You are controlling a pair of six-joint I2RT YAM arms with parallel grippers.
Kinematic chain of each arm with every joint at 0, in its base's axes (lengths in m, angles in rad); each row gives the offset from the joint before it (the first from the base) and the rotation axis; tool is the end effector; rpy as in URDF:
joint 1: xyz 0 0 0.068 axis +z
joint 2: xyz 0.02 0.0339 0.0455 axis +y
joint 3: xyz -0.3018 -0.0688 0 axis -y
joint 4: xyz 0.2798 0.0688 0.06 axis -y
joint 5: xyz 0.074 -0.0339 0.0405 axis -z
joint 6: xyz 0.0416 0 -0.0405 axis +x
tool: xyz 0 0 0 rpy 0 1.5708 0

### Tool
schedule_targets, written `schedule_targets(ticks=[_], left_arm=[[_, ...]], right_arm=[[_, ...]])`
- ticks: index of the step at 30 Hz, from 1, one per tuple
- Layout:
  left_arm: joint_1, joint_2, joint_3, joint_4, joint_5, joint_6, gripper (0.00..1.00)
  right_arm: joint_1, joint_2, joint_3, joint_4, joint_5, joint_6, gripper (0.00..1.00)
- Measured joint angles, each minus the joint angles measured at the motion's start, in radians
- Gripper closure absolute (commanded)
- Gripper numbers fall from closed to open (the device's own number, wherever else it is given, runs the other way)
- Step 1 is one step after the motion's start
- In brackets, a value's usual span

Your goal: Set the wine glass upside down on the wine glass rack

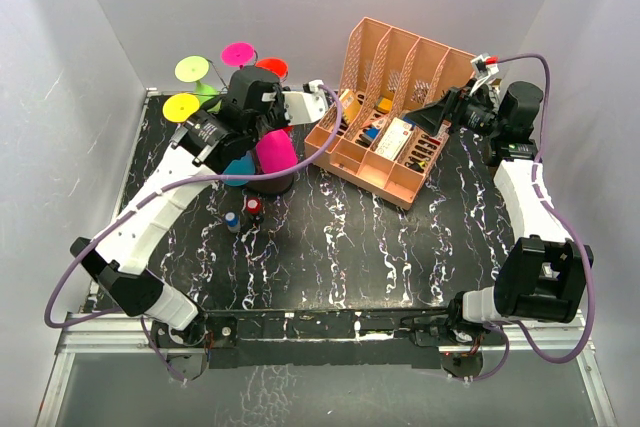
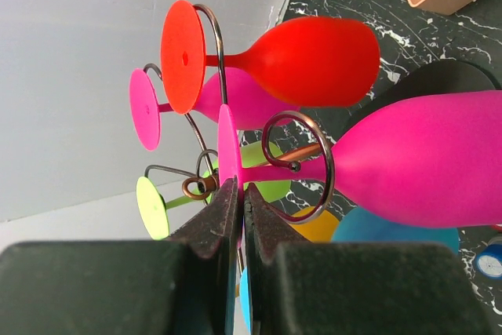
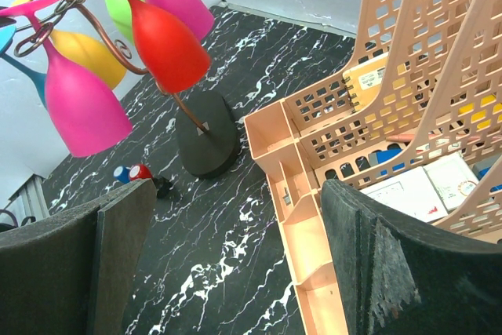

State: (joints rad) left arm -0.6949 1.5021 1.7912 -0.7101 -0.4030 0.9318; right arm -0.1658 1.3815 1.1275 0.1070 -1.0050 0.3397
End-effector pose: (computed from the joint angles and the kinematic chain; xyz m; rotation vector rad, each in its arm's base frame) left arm 0.2815 -0.2134 0.5060 1.2590 1.5513 0.5534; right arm 0.3454 -0.0222 0.3836 -0.3299 1.7151 0.9823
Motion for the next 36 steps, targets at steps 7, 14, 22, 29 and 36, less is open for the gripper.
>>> schedule_targets(ticks=[7,14,22,29,36], left_arm=[[0.0,0.0,0.051,-0.057,0.058,-0.004,1.0],[-0.001,0.0,0.06,-0.081,0.088,-0.005,1.0],[-0.015,0.0,0.076,-0.093,0.111,-0.008,1.0],[-0.022,0.0,0.096,-0.113,0.121,0.006,1.0],[-0.025,0.016,0.096,-0.076,0.122,0.011,1.0]], right_arm=[[0.0,0.002,0.0,0.0,0.0,0.0,0.05],[0.0,0.002,0.0,0.0,0.0,0.0,0.05],[0.0,0.002,0.0,0.0,0.0,-0.001,0.04],[0.0,0.008,0.0,0.0,0.0,-0.002,0.04],[0.0,0.013,-0.002,0.0,0.0,-0.002,0.04]])
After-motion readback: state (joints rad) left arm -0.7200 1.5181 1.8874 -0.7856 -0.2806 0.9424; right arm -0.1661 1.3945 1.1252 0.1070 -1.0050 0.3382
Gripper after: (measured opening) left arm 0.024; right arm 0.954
